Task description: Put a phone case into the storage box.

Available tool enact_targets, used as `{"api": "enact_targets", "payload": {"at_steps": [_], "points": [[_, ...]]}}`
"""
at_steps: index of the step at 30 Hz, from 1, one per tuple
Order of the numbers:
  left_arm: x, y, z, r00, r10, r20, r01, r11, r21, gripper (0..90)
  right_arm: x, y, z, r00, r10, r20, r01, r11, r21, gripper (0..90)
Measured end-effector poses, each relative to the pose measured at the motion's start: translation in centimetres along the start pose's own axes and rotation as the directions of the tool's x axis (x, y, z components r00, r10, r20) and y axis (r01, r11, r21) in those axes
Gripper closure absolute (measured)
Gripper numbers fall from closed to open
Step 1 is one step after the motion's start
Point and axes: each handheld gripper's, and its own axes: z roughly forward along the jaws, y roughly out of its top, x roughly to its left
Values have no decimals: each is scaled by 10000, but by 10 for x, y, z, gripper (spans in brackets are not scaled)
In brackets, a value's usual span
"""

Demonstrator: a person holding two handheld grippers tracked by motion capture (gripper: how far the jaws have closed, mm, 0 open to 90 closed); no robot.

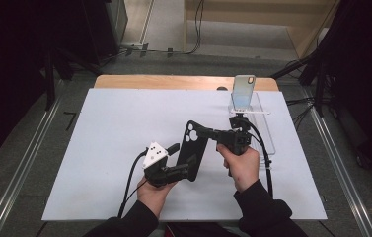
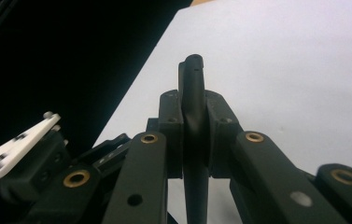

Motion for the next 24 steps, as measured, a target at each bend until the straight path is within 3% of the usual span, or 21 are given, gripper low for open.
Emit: {"api": "enact_targets", "payload": {"at_steps": [5,9,14,17,20,24], "points": [[8,4,1,9993,-367,-50,370,9957,847,254,0,0,-4,9989,-327,346,327,9995,17,774],[12,8,4,9984,-570,-16,566,9862,1554,232,1,0,-6,9972,-596,445,594,9982,56,774],[17,12,3,9979,-646,110,611,9784,1972,224,2,-1,-9,9924,-1133,486,1126,9935,176,774],[19,16,2,9986,-522,116,482,9731,2253,223,1,-1,-11,9897,-1386,345,1377,9901,268,774],[18,22,0,10000,-47,84,25,9674,2531,202,2,-1,-12,9839,-1769,255,1760,9838,347,774],[20,28,-4,9985,-31,541,-115,9637,2667,202,4,-1,-13,9749,-2224,81,2219,9741,443,774]]}}
